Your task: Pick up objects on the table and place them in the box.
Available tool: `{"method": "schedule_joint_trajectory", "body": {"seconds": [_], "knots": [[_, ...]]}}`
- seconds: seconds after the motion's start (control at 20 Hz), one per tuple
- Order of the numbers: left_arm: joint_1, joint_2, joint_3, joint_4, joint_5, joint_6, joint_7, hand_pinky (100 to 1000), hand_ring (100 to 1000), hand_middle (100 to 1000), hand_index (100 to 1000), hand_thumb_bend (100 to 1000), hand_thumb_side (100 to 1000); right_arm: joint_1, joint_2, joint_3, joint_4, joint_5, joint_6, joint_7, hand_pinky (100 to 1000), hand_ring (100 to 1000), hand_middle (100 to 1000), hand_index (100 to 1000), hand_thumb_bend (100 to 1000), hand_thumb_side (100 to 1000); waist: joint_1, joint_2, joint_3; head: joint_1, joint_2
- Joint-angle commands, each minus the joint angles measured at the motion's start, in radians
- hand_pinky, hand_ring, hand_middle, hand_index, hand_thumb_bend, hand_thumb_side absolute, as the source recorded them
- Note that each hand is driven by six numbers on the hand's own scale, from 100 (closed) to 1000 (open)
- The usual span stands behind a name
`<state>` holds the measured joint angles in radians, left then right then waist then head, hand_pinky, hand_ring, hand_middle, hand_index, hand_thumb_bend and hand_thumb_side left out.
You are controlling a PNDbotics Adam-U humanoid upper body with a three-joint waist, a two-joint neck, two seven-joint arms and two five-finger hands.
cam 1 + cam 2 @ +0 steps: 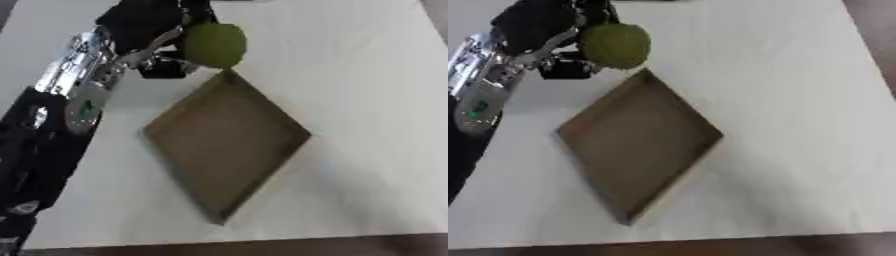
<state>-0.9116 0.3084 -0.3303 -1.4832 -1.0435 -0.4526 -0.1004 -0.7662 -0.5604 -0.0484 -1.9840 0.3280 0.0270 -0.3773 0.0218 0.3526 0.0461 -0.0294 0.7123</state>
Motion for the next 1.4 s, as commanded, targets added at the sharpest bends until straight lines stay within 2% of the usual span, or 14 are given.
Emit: {"method": "schedule_joint_trajectory", "body": {"seconds": [0.05,0.4,0.65,1.0,1.1,1.25,1.3,1.35,1.4], "knots": [[0.002,0.011,-0.020,-0.034,0.010,-0.024,-0.016,450,468,406,608,100,111,-0.016,-0.035,-0.003,-0.016,-0.001,0.012,-0.001,777,632,728,777,100,562,-0.002,-0.032,0.003,-0.008,0.008],[0.054,0.009,-0.045,0.031,0.003,-0.088,-0.023,450,477,417,619,100,154,-0.015,-0.041,0.000,-0.016,-0.001,0.012,0.004,777,633,728,777,100,560,-0.005,-0.038,0.008,-0.017,0.010],[0.079,-0.004,-0.069,0.088,-0.029,-0.145,-0.010,464,485,432,630,100,140,-0.014,-0.039,0.001,-0.016,-0.003,0.011,0.004,778,633,728,777,100,560,-0.004,-0.035,0.008,-0.018,0.011],[0.090,-0.014,-0.061,0.133,-0.091,-0.153,0.021,530,520,477,697,100,107,-0.005,-0.037,0.001,-0.016,-0.008,0.010,0.002,779,632,727,777,100,560,-0.002,-0.032,0.008,-0.018,0.007],[0.091,-0.014,-0.060,0.134,-0.106,-0.155,0.019,570,553,521,758,100,100,-0.004,-0.036,0.002,-0.016,-0.010,0.009,0.002,780,632,727,777,100,560,-0.002,-0.031,0.009,-0.019,0.007],[0.093,-0.012,-0.060,0.131,-0.135,-0.165,0.001,689,668,679,884,175,100,-0.001,-0.036,0.001,-0.016,-0.012,0.009,0.001,780,632,727,778,100,559,-0.002,-0.030,0.010,-0.020,0.005],[0.094,-0.011,-0.059,0.126,-0.147,-0.171,-0.007,743,737,750,921,220,120,-0.001,-0.036,0.001,-0.016,-0.012,0.009,0.000,780,632,728,778,100,559,-0.002,-0.030,0.011,-0.020,0.005],[0.094,-0.010,-0.057,0.118,-0.157,-0.178,-0.012,772,765,777,932,248,195,-0.001,-0.037,0.001,-0.016,-0.013,0.010,0.000,780,632,728,778,100,559,-0.002,-0.029,0.011,-0.021,0.005],[0.095,-0.009,-0.055,0.108,-0.167,-0.185,-0.014,798,797,810,945,318,359,0.000,-0.037,0.001,-0.016,-0.013,0.010,0.000,780,632,728,778,100,559,-0.002,-0.029,0.012,-0.022,0.005]]}}
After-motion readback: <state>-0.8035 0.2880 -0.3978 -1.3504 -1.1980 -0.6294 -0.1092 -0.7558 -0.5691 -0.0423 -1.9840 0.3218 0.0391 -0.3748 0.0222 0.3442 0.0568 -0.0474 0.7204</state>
